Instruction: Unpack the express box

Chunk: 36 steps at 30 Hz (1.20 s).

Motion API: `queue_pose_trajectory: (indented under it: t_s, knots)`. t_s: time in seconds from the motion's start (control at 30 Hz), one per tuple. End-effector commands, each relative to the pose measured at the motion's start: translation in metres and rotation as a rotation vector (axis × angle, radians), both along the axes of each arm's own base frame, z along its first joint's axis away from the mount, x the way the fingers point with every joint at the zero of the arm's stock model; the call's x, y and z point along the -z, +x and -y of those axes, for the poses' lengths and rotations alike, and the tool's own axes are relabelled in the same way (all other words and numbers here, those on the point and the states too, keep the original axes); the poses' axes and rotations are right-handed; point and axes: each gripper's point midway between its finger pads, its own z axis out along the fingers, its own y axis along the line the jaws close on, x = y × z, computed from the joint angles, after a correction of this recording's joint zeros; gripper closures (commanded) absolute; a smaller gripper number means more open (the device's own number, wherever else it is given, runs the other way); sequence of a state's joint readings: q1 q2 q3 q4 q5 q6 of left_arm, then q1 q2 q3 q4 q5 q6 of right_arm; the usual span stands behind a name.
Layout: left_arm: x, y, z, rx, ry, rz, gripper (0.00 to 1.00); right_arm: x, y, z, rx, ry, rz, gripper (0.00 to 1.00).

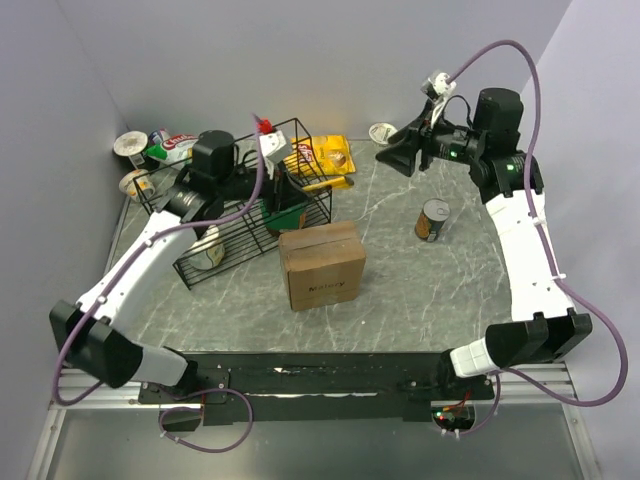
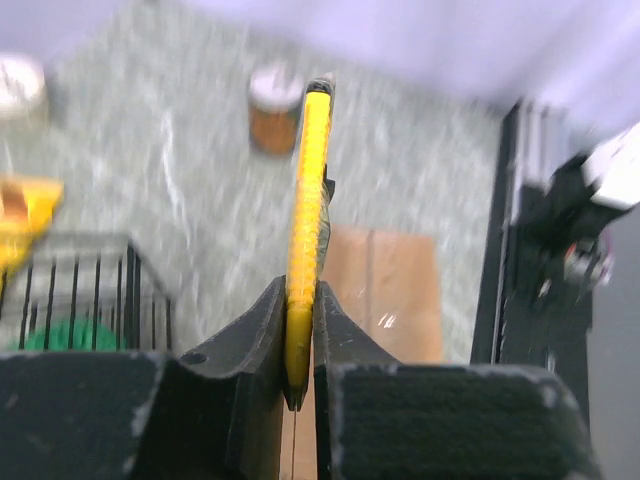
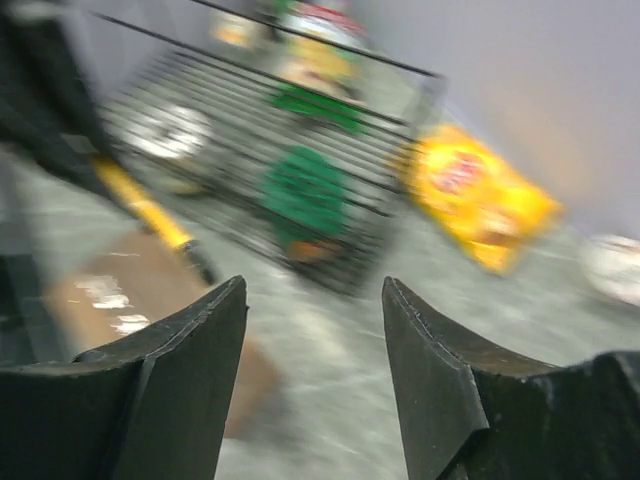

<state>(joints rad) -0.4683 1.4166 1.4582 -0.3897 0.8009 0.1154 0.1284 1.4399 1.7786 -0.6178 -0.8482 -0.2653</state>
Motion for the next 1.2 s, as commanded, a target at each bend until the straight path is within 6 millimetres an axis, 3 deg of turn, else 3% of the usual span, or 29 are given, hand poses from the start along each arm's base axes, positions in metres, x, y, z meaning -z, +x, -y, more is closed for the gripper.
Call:
queue_pose_trajectory:
  t_s: [0.0,0.03,0.07,0.1,0.23,0.37,0.57,0.9,1.17]
  knots:
    - [-0.085,-0.024,0.012,0.097,-0.293,0.159,0.99,-0.033,-0.066,-0.037,-0.338,0.229,-0.155,0.36]
    - [-0.087,-0.025,0.013,0.097,-0.312,0.116,0.99,-0.028,-0.085,-0.041,-0.451,0.259,-0.223,0.36]
    - [-0.094,-0.024,0.013,0.101,-0.338,0.132,0.99,-0.039,-0.082,-0.043,-0.488,0.265,-0.121,0.35]
    - [-0.096,-0.028,0.015,0.128,-0.363,0.083,0.99,-0.028,-0.086,-0.043,-0.491,0.282,-0.15,0.33]
    - [-0.108,-0.029,0.017,0.163,-0.419,0.091,0.99,-0.033,-0.087,-0.047,-0.507,0.283,-0.122,0.31]
    - [-0.105,-0.025,0.023,0.194,-0.434,0.067,0.99,-0.041,-0.092,-0.052,-0.526,0.287,-0.097,0.31]
    - [-0.116,-0.023,0.03,0.262,-0.473,0.062,0.99,-0.045,-0.098,-0.062,-0.531,0.277,-0.071,0.35]
    - [-0.122,-0.021,0.035,0.299,-0.538,0.046,0.99,-0.06,-0.088,-0.075,-0.483,0.252,-0.011,0.38]
    - [-0.127,-0.016,0.039,0.307,-0.571,0.04,0.99,-0.059,-0.09,-0.088,-0.502,0.252,-0.019,0.43]
